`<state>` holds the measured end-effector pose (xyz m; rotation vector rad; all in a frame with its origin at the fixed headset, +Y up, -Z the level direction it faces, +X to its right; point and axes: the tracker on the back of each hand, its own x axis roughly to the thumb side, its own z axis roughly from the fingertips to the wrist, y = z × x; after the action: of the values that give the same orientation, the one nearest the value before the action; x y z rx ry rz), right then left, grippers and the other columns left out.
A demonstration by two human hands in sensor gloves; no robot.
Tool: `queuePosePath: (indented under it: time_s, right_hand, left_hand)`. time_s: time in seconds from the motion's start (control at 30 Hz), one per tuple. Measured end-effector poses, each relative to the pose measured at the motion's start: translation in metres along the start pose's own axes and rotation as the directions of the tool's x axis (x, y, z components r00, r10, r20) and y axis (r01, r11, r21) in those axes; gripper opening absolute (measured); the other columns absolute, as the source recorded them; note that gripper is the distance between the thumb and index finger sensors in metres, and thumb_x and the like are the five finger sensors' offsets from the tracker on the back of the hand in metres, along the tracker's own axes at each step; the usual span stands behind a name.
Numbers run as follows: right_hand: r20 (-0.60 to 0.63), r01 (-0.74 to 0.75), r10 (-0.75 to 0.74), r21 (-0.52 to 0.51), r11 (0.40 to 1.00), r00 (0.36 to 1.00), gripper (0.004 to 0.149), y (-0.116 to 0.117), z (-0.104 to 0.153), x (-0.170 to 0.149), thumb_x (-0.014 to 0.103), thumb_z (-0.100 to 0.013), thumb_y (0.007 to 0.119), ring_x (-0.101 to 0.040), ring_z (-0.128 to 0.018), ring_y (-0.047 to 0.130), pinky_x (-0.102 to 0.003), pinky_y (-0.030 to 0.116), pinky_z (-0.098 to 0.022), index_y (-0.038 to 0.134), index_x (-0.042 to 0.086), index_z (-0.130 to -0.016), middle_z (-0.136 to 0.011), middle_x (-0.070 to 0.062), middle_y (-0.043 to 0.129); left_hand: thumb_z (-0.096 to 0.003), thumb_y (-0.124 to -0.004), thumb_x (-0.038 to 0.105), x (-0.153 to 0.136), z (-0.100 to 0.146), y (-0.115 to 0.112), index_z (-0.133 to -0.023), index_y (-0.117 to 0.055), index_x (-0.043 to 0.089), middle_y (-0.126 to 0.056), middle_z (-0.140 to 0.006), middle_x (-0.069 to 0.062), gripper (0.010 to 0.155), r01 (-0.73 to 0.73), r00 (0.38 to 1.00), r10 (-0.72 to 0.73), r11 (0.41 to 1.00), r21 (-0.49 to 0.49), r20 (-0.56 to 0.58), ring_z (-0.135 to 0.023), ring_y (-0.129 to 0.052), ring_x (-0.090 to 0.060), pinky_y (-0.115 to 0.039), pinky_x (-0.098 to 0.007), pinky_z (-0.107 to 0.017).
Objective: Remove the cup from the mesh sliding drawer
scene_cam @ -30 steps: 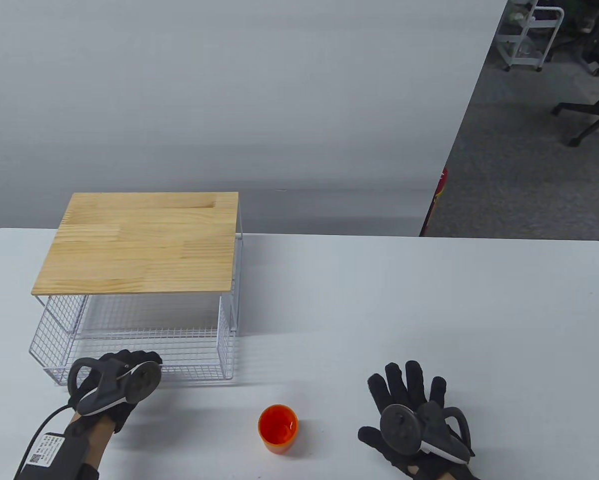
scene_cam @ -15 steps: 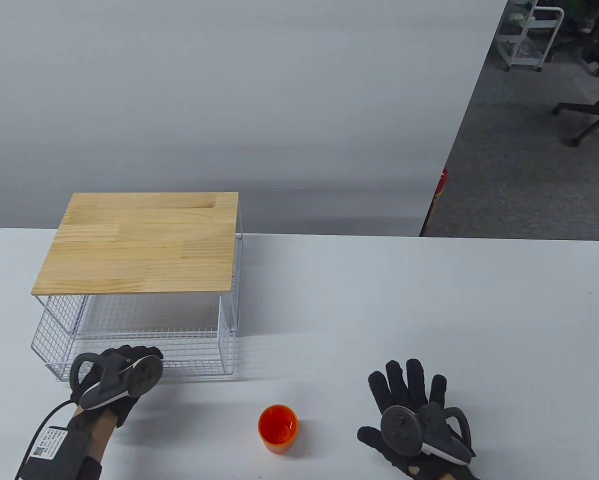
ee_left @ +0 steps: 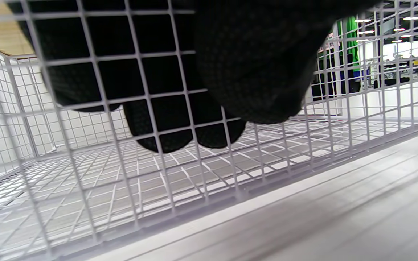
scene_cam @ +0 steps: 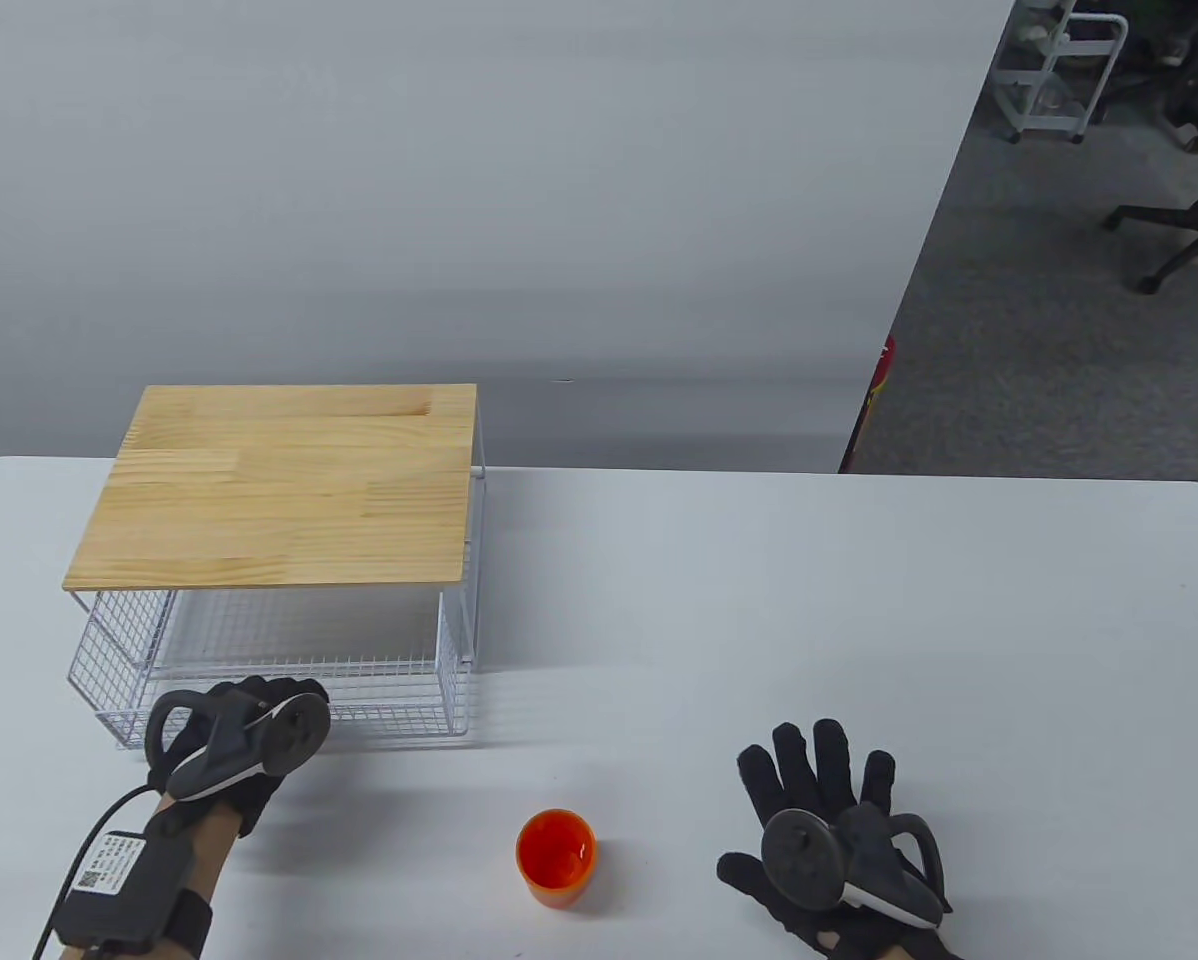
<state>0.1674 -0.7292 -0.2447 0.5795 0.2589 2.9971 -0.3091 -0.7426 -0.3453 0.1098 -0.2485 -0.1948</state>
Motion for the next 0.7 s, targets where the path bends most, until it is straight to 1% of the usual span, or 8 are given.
queuePosePath:
  time_s: [0.7]
  right_hand:
    - [-0.002, 0.004, -0.004, -0.002, 1.000, 1.000, 0.089, 0.000, 0.000, -0.001, 0.062, -0.050, 0.065, -0.062, -0.097, 0.005, -0.084, 0.010, -0.057, 0.026, 0.011, -0.112, -0.117, -0.032, 0.017]
  left_hand:
    - [-0.0448, -0.092, 0.025, -0.003, -0.014, -0.004, -0.075, -0.097, 0.031, -0.113, -0.073, 0.005, 0.031, 0.007, 0.999, -0.007, 1.000, 0.007, -0.036, -0.067, -0.121, -0.024, -0.103, -0.055, -0.047]
